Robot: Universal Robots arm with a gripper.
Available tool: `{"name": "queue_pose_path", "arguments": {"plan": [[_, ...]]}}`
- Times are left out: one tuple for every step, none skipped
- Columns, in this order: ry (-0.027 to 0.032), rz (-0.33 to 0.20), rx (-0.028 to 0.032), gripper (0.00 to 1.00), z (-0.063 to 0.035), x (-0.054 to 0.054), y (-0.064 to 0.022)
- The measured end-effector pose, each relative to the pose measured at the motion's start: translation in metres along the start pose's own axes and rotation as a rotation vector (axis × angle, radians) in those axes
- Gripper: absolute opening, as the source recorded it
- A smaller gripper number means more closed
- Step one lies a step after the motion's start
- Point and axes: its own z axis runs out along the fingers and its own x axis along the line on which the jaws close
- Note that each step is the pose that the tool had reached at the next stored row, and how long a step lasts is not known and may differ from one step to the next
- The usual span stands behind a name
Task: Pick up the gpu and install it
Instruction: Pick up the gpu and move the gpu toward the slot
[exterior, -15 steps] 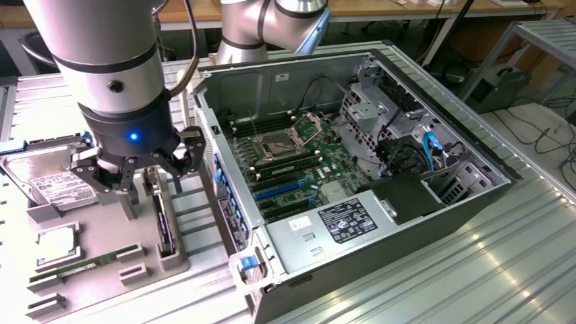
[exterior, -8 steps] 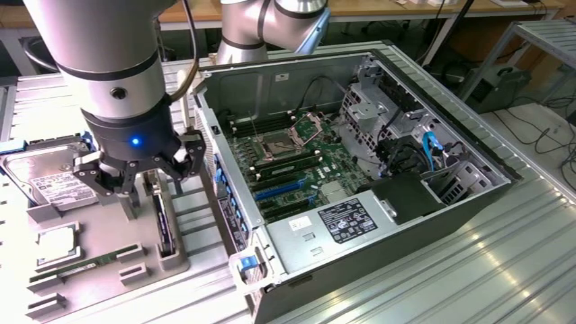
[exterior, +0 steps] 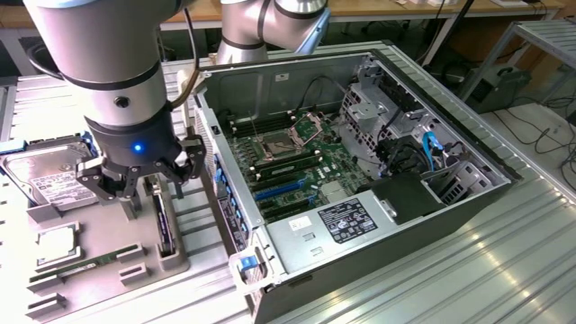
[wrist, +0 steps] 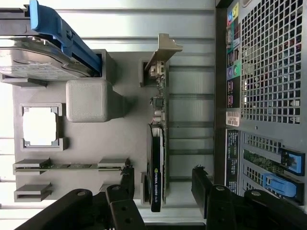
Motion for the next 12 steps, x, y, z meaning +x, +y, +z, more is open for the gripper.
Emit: {"name": "queue_pose_path", "arguments": {"plan": [[0.0001, -0.001, 0.0, 0.6, 0.001, 0.0, -0.0002], [0.0001, -0.001, 0.0, 0.6, 0.0018, 0.0, -0.0004], [0.0002, -0.002, 0.0, 0.6, 0.0028, 0.0, -0.0006], [0.0002, -0.003, 0.0, 0.6, 0.0038, 0.0, -0.0007], [0.0004, -0.003, -0.0001, 0.6, 0.0048, 0.0, -0.0008], [0.0006, -0.004, 0.0, 0.6, 0.0061, 0.0, -0.0008], [0.0006, -0.004, -0.0001, 0.6, 0.0074, 0.0, -0.0009], [0.0007, -0.004, 0.0, 0.6, 0.0088, 0.0, -0.0009], [0.0008, -0.004, 0.0, 0.6, 0.0102, 0.0, -0.001], [0.0009, -0.004, 0.0, 0.6, 0.0116, 0.0, -0.001], [0.0012, -0.004, -0.0001, 0.6, 0.0127, 0.0, -0.001], [0.0017, -0.004, 0.0, 0.6, 0.0137, 0.0, -0.0011]]}}
